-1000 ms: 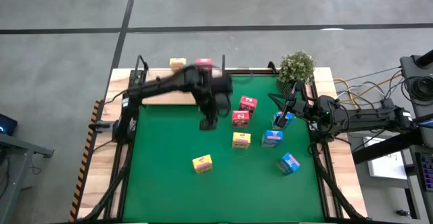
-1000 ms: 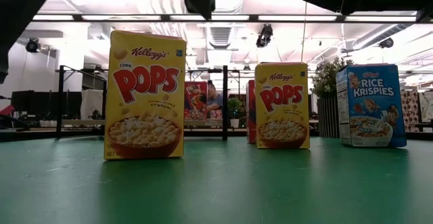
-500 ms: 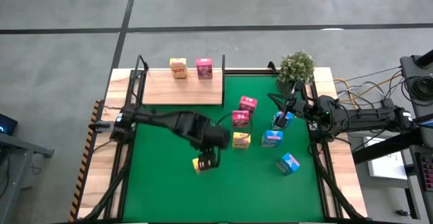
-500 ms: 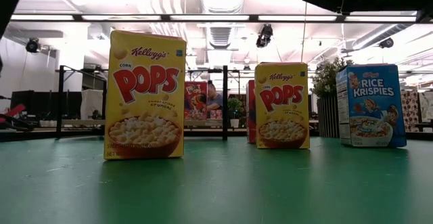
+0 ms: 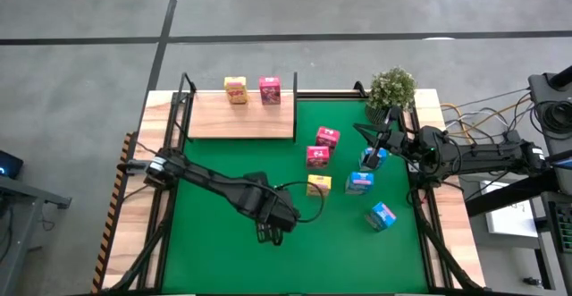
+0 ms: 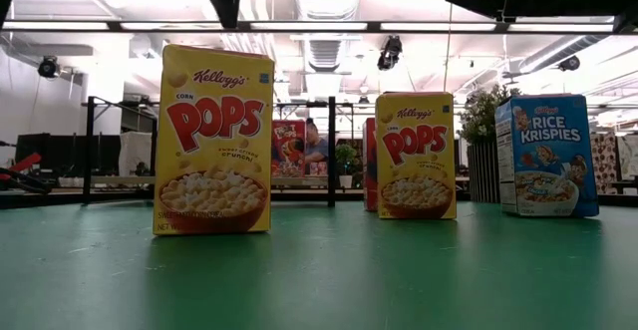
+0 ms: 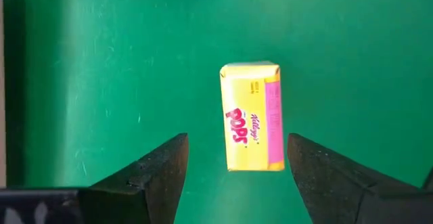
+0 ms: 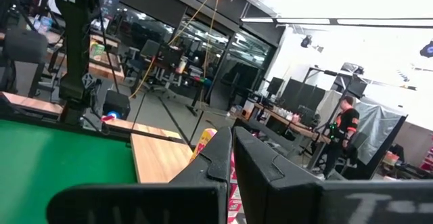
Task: Stack cereal on shelf
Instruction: Put the bottom yellow cereal box aligned with the yellow cereal box on the shelf
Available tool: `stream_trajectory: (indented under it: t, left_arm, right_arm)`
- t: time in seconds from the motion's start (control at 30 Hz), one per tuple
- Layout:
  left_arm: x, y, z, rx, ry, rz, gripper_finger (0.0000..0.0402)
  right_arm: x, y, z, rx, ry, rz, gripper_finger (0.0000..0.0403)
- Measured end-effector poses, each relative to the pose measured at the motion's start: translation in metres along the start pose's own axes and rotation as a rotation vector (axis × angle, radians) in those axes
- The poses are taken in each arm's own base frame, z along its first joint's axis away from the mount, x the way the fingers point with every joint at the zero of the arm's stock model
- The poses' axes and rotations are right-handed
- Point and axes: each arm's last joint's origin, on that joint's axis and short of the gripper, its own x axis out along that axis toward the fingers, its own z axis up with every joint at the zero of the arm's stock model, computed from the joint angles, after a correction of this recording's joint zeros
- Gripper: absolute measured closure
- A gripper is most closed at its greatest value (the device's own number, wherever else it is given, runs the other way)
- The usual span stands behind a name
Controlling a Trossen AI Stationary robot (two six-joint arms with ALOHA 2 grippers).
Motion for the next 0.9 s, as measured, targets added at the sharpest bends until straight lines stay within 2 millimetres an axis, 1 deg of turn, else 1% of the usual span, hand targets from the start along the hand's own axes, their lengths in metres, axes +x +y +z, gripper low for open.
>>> stream_trajectory:
  t: [0.17, 0.23, 0.37, 0.43, 0.6, 0.73, 0.9]
  left_arm:
    - [0.014, -0.003, 0.000, -0.053, -0.052, -0.006, 0.0142]
    - [0.018, -0.004, -0.002, -0.068, -0.045, 0.000, 0.0133]
    - [0.018, -0.002, -0.009, -0.124, -0.072, -0.025, 0.0121]
    - [0.020, 0.001, -0.013, -0.144, -0.088, -0.039, 0.0118]
    - [0.031, 0.007, -0.024, -0.165, -0.123, -0.073, 0.0118]
    - [0.043, 0.010, -0.032, -0.173, -0.156, -0.123, 0.0118]
    - [0.048, 0.014, -0.039, -0.190, -0.200, -0.176, 0.0118]
  right_arm:
    - [0.000, 0.000, 0.000, -0.003, 0.003, 0.001, 0.0394]
    - [0.000, 0.000, 0.000, -0.005, 0.003, 0.001, 0.0394]
    - [0.000, 0.000, 0.000, -0.010, 0.003, 0.002, 0.0394]
    - [0.000, 0.000, 0.000, -0.011, 0.003, 0.002, 0.0394]
    - [0.000, 0.000, 0.000, -0.012, 0.003, 0.002, 0.0394]
    - [0.000, 0.000, 0.000, -0.012, 0.003, 0.002, 0.0394]
    - [0.000, 0.000, 0.000, -0.011, 0.003, 0.002, 0.0394]
